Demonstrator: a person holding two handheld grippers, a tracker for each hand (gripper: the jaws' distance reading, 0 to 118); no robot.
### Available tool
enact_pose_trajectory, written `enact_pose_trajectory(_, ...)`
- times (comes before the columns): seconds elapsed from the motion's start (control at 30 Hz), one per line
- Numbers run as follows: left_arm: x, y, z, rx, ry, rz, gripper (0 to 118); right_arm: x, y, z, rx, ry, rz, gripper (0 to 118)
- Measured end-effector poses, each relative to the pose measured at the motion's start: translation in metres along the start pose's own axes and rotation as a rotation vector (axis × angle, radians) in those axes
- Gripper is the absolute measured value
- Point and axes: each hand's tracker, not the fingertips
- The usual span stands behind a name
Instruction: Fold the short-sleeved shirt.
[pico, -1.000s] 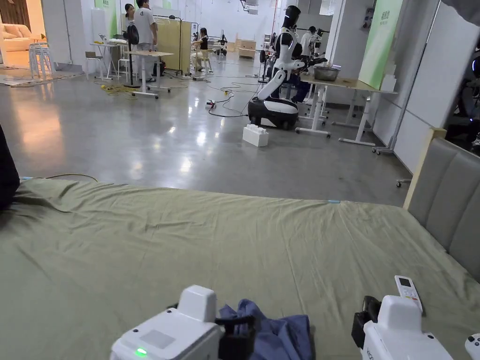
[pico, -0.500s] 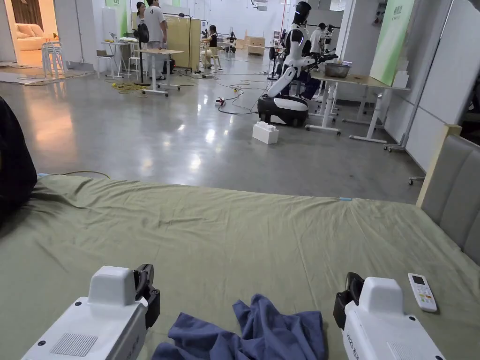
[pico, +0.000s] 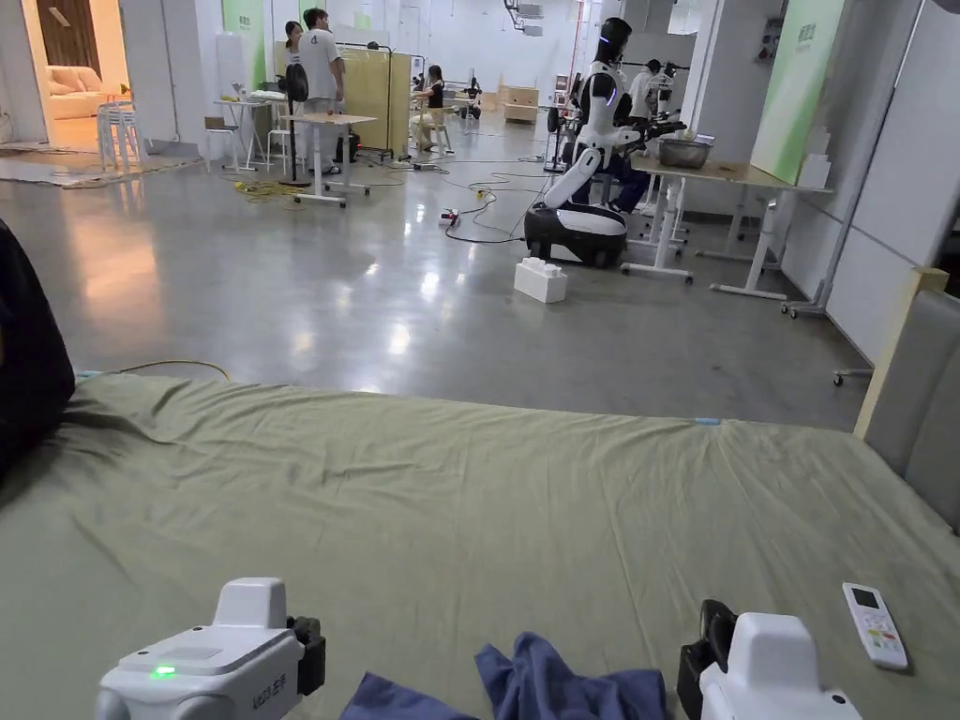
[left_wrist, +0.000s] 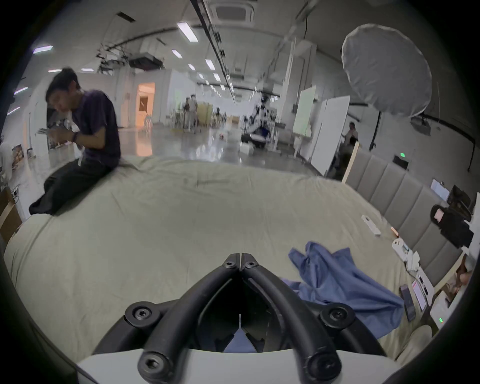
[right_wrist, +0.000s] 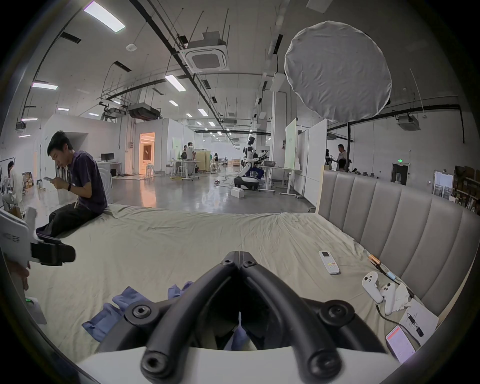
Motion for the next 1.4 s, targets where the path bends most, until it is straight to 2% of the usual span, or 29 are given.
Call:
enact_pose_trajectory(0.1, -0.003, 0.006, -0.042, -0.145, -0.015, 0.019, 3, 0.004, -0.003, -0.013, -0.025, -0.005, 0.011, 0)
enact_pose_trajectory(0.13, -0.003, 0.007, -0.057, -0.179, -0.007, 0.013, 18, 0.005, -0.004, -0.018, -0.031, -0.008, 0.021, 0)
enact_pose_trajectory(0.17, -0.002, 0.009, -0.068, -0.200, 0.007, 0.004, 39, 0.007, -0.006, -0.023, -0.037, -0.009, 0.022, 0)
enact_pose_trajectory(0.27, 0.001, 0.007, -0.108, -0.315, -0.024, -0.034, 61, 0.009, -0.010, -0.037, -0.060, -0.015, 0.021, 0)
enact_pose_trajectory(0.3, 0.002, 0.004, -0.117, -0.349, -0.033, -0.035, 78, 0.010, -0.012, -0.041, -0.065, -0.017, 0.023, 0)
enact_pose_trajectory(0.33, 0.004, 0.001, -0.130, -0.371, -0.032, -0.033, 87, 0.010, -0.014, -0.044, -0.074, -0.019, 0.025, 0)
enact_pose_trajectory(0.43, 0.010, -0.013, -0.160, -0.456, -0.022, -0.058, 87, 0.013, -0.022, -0.053, -0.100, -0.025, 0.023, 0)
enact_pose_trajectory(0.53, 0.016, -0.031, -0.182, -0.509, 0.069, -0.157, 87, 0.015, -0.029, -0.057, -0.123, -0.032, 0.027, 0)
enact_pose_trajectory(0.7, 0.028, -0.042, -0.172, -0.397, 0.080, -0.228, 79, 0.021, -0.042, -0.062, -0.160, -0.042, 0.039, 0)
enact_pose_trajectory(0.77, 0.032, -0.045, -0.165, -0.363, 0.072, -0.269, 61, 0.024, -0.047, -0.068, -0.179, -0.042, 0.034, 0)
enact_pose_trajectory(0.8, 0.033, -0.045, -0.163, -0.356, 0.071, -0.271, 45, 0.025, -0.049, -0.072, -0.188, -0.042, 0.032, 0)
enact_pose_trajectory(0.83, 0.032, -0.045, -0.164, -0.348, 0.063, -0.283, 10, 0.026, -0.051, -0.077, -0.203, -0.041, 0.033, 0)
enact_pose_trajectory(0.87, 0.031, -0.044, -0.162, -0.351, 0.058, -0.279, 3, 0.028, -0.052, -0.083, -0.219, -0.032, 0.033, 0)
enact_pose_trajectory(0.97, 0.020, -0.039, -0.156, -0.362, 0.007, -0.218, 3, 0.034, -0.056, -0.106, -0.301, 0.014, 0.030, 0)
enact_pose_trajectory(1.0, 0.017, -0.037, -0.150, -0.346, 0.010, -0.212, 3, 0.036, -0.060, -0.114, -0.345, 0.023, -0.007, 0)
enact_pose_trajectory(1.03, 0.013, -0.033, -0.143, -0.313, 0.005, -0.192, 3, 0.039, -0.060, -0.124, -0.326, 0.015, 0.036, 0)
enact_pose_trajectory(1.07, 0.010, -0.028, -0.134, -0.281, -0.013, -0.162, 3, 0.042, -0.065, -0.136, -0.410, 0.020, 0.018, 1)
enact_pose_trajectory(1.13, 0.005, -0.020, -0.117, -0.229, -0.025, -0.112, 3, 0.046, -0.070, -0.160, -0.473, 0.046, 0.033, 3)
enact_pose_trajectory(1.27, -0.002, -0.008, -0.091, -0.175, -0.033, -0.067, 3, 0.045, -0.090, -0.205, -0.625, 0.126, -0.002, 24)
enact_pose_trajectory(1.33, -0.008, -0.005, -0.083, -0.154, -0.034, -0.037, 3, 0.038, -0.104, -0.224, -0.699, 0.140, 0.054, 64)
enact_pose_trajectory(1.37, -0.010, -0.004, -0.080, -0.139, -0.031, -0.021, 3, 0.035, -0.110, -0.232, -0.731, 0.149, 0.068, 76)
enact_pose_trajectory(1.4, -0.012, -0.003, -0.078, -0.127, -0.018, -0.030, 3, 0.032, -0.118, -0.238, -0.739, 0.155, 0.066, 82)
